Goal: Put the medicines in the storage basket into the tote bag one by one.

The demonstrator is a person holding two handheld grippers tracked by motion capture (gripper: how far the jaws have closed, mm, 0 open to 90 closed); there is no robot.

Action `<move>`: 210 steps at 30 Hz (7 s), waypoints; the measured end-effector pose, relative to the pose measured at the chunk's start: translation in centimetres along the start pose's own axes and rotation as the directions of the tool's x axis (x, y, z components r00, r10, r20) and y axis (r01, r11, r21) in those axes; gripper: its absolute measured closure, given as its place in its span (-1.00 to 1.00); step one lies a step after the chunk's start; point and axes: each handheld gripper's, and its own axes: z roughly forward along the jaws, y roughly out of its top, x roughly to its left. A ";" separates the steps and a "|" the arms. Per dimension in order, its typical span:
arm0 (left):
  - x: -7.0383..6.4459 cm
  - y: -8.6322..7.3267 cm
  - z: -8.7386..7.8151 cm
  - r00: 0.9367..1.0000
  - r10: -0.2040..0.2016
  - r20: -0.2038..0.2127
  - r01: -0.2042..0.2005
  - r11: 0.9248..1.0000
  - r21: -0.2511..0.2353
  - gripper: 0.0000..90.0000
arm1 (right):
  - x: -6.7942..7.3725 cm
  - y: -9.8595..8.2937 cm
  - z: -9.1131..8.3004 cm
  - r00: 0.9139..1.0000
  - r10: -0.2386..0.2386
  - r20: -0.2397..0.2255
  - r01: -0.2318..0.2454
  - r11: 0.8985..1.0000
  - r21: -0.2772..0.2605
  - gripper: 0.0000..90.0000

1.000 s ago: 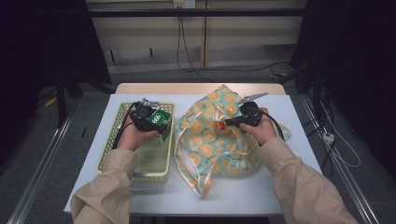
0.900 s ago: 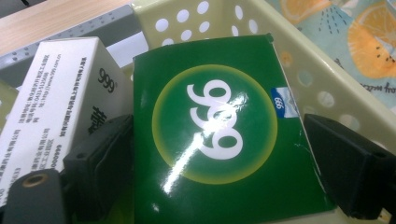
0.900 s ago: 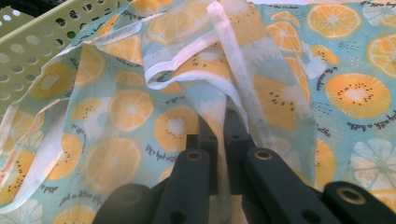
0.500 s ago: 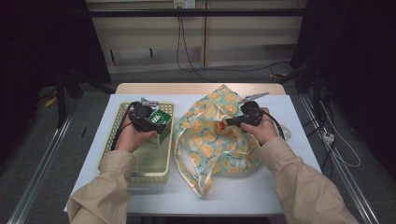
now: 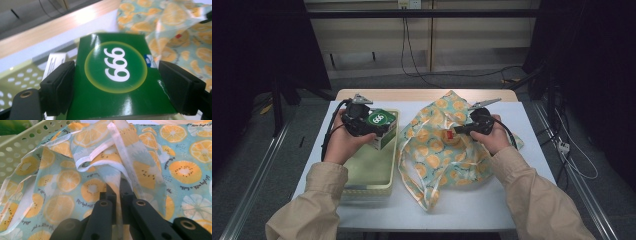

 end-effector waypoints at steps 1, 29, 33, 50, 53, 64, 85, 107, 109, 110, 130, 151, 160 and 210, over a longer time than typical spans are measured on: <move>-0.2 0.2 -0.2 1.000 0.000 0.000 0.000 1.000 -0.001 -0.64 | -0.1 0.0 -0.1 1.000 0.001 0.001 -0.001 1.000 -0.002 0.99; -4.6 3.9 -1.8 0.993 0.045 0.105 -0.029 0.988 -0.150 -0.60 | -0.1 0.2 -1.0 1.000 0.006 0.007 -0.006 1.000 -0.005 0.99; -6.4 4.3 -0.6 0.985 0.068 0.156 -0.045 0.989 -0.144 -0.60 | -0.2 0.3 -1.3 1.000 0.006 0.010 -0.006 1.000 -0.009 0.99; -11.6 4.3 5.5 0.971 0.133 0.198 -0.121 0.990 -0.070 -0.60 | 0.0 0.7 -1.9 1.000 0.000 0.004 0.001 1.000 -0.022 0.99; -12.1 4.2 6.7 0.964 0.158 0.214 -0.148 0.987 -0.062 -0.60 | 0.0 0.7 -2.0 1.000 0.002 0.006 -0.002 1.000 -0.024 0.99; -14.3 3.3 9.5 0.951 0.151 0.269 -0.149 0.988 -0.027 -0.60 | -0.1 0.8 -2.4 1.000 0.000 0.008 0.000 0.999 -0.037 0.99; -14.5 2.1 14.0 0.967 0.143 0.211 -0.136 0.990 -0.048 -0.62 | 0.2 1.1 -2.3 1.000 -0.014 0.007 0.014 0.999 -0.034 0.99; -13.5 2.3 14.7 0.979 0.140 0.151 -0.140 0.990 -0.007 -0.75 | 0.5 1.3 -2.0 1.000 -0.024 0.010 0.025 0.999 -0.026 0.99; -13.4 2.2 14.1 0.977 0.142 0.160 -0.144 0.990 0.000 -0.76 | 0.5 1.3 -2.0 1.000 -0.021 0.011 0.021 0.999 -0.028 0.99; -13.4 2.2 14.0 0.977 0.145 0.159 -0.146 0.989 0.000 -0.77 | 0.5 1.2 -2.0 1.000 -0.021 0.010 0.021 0.999 -0.028 0.99; -12.9 2.6 15.7 0.989 0.113 0.098 -0.115 0.993 0.012 -0.71 | 0.1 1.0 -1.8 1.000 -0.017 0.007 0.017 1.000 -0.025 0.99; -10.1 2.4 8.3 0.978 0.098 0.186 -0.101 0.995 0.011 -0.77 | 0.4 1.0 -1.4 1.000 -0.021 0.022 0.022 1.000 -0.015 0.99; -6.8 2.0 5.5 0.985 0.069 0.159 -0.072 0.997 0.018 -0.79 | 0.3 0.8 -1.1 1.000 -0.020 0.018 0.020 1.000 -0.016 0.99; 7.4 -5.2 1.5 0.993 -0.033 -0.114 0.042 0.996 0.073 -0.74 | 0.1 0.7 -1.7 1.000 -0.019 0.012 0.019 1.000 -0.017 0.99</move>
